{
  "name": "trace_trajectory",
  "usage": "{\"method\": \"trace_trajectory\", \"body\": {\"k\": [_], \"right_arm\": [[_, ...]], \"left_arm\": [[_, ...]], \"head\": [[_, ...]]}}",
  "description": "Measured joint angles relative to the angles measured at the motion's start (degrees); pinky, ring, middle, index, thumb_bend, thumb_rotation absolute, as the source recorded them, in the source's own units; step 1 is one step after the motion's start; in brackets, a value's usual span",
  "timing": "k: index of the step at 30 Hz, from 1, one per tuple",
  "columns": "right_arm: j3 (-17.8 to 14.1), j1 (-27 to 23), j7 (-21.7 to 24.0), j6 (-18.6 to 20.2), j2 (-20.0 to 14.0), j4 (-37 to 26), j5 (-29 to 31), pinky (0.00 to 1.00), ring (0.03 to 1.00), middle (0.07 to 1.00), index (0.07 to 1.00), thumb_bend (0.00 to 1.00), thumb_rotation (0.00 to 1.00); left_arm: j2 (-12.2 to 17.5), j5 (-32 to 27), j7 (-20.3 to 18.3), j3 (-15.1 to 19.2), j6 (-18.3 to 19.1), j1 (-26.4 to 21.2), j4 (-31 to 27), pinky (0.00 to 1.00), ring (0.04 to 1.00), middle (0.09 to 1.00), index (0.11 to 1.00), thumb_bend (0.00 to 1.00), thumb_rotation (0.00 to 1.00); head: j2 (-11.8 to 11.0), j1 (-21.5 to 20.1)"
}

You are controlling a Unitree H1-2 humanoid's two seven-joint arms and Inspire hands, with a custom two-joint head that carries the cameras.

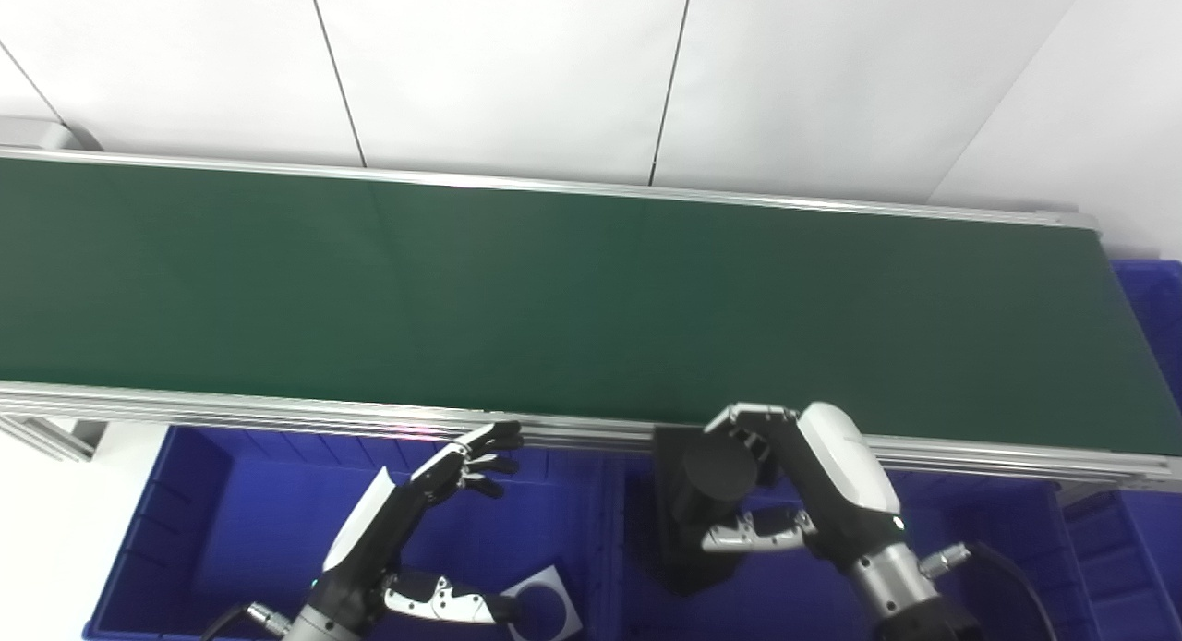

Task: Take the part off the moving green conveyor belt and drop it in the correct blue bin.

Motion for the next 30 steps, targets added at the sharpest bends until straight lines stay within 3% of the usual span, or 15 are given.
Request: {"method": "trace_trajectory", "body": {"k": [4,8,11,14,19,21,23,27,30], "right_arm": [[-0.1,-0.1,3.4,0.0,-3.1,0.0,-1.7,0.31,0.382,0.406,0.517,0.52,0.00],[-0.7,-0.6,5.7,0.1,-4.2,0.6,-2.3,0.36,0.432,0.431,0.514,0.52,0.00],[-0.7,-1.5,8.7,0.7,-5.1,0.7,-5.0,0.41,0.481,0.472,0.500,0.53,0.00],[-0.8,-2.4,11.8,2.1,-6.1,0.9,-8.6,0.38,0.466,0.457,0.497,0.53,0.00],[-0.9,-3.2,17.0,4.0,-7.2,1.3,-13.0,0.44,0.488,0.434,0.494,0.53,0.00],[-0.7,-3.5,18.9,4.0,-7.6,1.3,-15.0,0.48,0.539,0.457,0.496,0.53,0.00],[-0.7,-4.1,21.3,4.5,-7.6,1.0,-17.1,0.57,0.654,0.653,0.656,0.67,0.21],[-1.0,-5.1,28.0,9.1,-6.6,-0.6,-21.5,0.72,0.813,0.823,0.795,0.77,0.39],[-1.2,-4.7,32.0,10.9,-5.3,-0.7,-23.9,0.82,0.883,0.883,0.850,0.80,0.47]], "left_arm": [[-0.4,-1.2,-2.8,2.2,0.0,0.5,-0.2,0.66,0.771,0.844,0.882,0.87,0.30],[-1.3,-1.6,-5.2,4.0,0.0,0.9,-0.3,0.66,0.771,0.846,0.881,0.87,0.30],[-2.0,-1.5,-6.8,4.8,0.0,1.0,-0.8,0.65,0.771,0.848,0.882,0.87,0.32],[-2.2,-1.5,-7.8,6.3,0.0,1.4,-1.1,0.64,0.763,0.846,0.880,0.88,0.33],[-2.5,-1.6,-9.4,7.8,0.0,2.2,-1.3,0.64,0.763,0.847,0.880,0.88,0.32],[-3.0,-2.0,-10.2,8.3,0.0,2.5,-1.4,0.64,0.763,0.848,0.881,0.88,0.32],[-3.6,-2.4,-10.9,9.0,0.0,2.6,-1.5,0.64,0.761,0.846,0.878,0.88,0.31],[-3.9,-2.9,-12.6,10.3,0.0,2.6,-1.7,0.64,0.763,0.846,0.877,0.88,0.31],[-4.1,-3.2,-13.2,11.0,0.0,3.2,-1.7,0.64,0.763,0.846,0.876,0.88,0.32]], "head": [[0.1,-0.9],[0.4,-1.5],[0.5,-1.9],[0.8,-2.0],[1.3,-2.5],[1.5,-2.9],[1.5,-3.0],[1.8,-3.1],[1.8,-3.3]]}}
